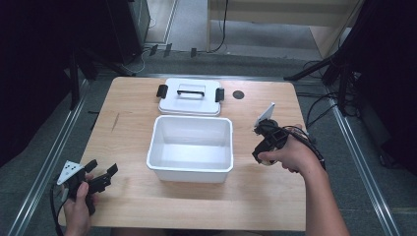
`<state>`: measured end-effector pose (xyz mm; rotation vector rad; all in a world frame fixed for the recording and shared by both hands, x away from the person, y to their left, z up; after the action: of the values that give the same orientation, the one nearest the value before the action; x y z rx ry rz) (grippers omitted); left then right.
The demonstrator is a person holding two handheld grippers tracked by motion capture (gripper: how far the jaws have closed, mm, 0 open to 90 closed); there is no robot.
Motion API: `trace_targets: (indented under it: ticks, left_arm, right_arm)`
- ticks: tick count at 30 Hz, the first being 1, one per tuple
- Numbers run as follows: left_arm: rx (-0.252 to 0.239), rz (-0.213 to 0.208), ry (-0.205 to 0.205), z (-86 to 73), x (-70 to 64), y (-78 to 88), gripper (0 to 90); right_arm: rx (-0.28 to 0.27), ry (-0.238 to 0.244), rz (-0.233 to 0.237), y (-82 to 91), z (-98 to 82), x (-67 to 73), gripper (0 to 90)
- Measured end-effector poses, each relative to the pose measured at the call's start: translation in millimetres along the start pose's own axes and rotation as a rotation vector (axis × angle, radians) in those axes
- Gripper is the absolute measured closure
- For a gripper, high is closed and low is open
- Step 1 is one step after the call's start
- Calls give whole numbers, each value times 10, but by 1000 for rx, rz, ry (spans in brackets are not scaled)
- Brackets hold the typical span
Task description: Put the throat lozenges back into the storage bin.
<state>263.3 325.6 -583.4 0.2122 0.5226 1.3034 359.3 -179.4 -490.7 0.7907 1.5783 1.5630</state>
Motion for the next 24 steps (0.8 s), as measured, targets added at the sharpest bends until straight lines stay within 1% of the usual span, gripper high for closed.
trace_targets:
  ticks: [1, 2, 3, 4, 5, 7, 9, 10, 11, 12, 15, 19, 21, 24]
  left_arm:
    - [0, 0, 0, 1, 0, 0, 145]
    - [0, 0, 0, 1, 0, 0, 146]
    - [-2, 0, 0, 2, 1, 2, 146]
    - [-1, 0, 1, 2, 2, 1, 145]
    - [-2, 0, 0, 2, 2, 1, 146]
    - [-2, -1, 0, 2, 1, 1, 146]
    - [-3, -1, 1, 2, 2, 1, 145]
    - [-3, -1, 1, 2, 2, 2, 145]
    - [-3, -2, 1, 2, 2, 2, 146]
    - [-3, -2, 1, 2, 2, 2, 146]
    - [-3, -2, 2, 2, 3, 2, 145]
    - [-7, -2, 4, 5, 2, 0, 145]
    - [-7, -3, 5, 5, 2, -1, 145]
    - [-4, -3, 4, 4, 3, 1, 145]
  right_arm:
    - [1, 3, 3, 45, 18, 24, 209]
    - [1, 3, 3, 45, 18, 24, 209]
    - [-1, 13, 6, 71, 30, 33, 209]
    - [1, 12, 9, 100, 41, 47, 209]
    - [-5, 19, 11, 163, 76, 74, 209]
    - [-10, 19, 10, 181, 90, 84, 209]
    - [-12, 35, 12, 238, 124, 125, 209]
    - [-8, 34, 13, 258, 132, 144, 209]
    - [-9, 43, 15, 304, 162, 185, 209]
    - [-9, 43, 15, 304, 162, 185, 209]
    - [-9, 51, 18, 382, 211, 259, 209]
    - [-19, 70, 16, 482, 266, 328, 209]
    - [-30, 70, 28, 559, 306, 397, 209]
    - [-36, 96, 30, 613, 339, 464, 209]
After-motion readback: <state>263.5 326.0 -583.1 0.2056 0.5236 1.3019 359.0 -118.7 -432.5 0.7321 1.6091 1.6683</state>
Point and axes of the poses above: each handheld gripper's, and its own axes: y roughly backward along the jaws, z roughly out of its top, x roughly to its left, the point moved 7 cm from there along -y, roughly forward along the jaws, and after that the axes turned 1 degree about y, right-handed, at the moved point
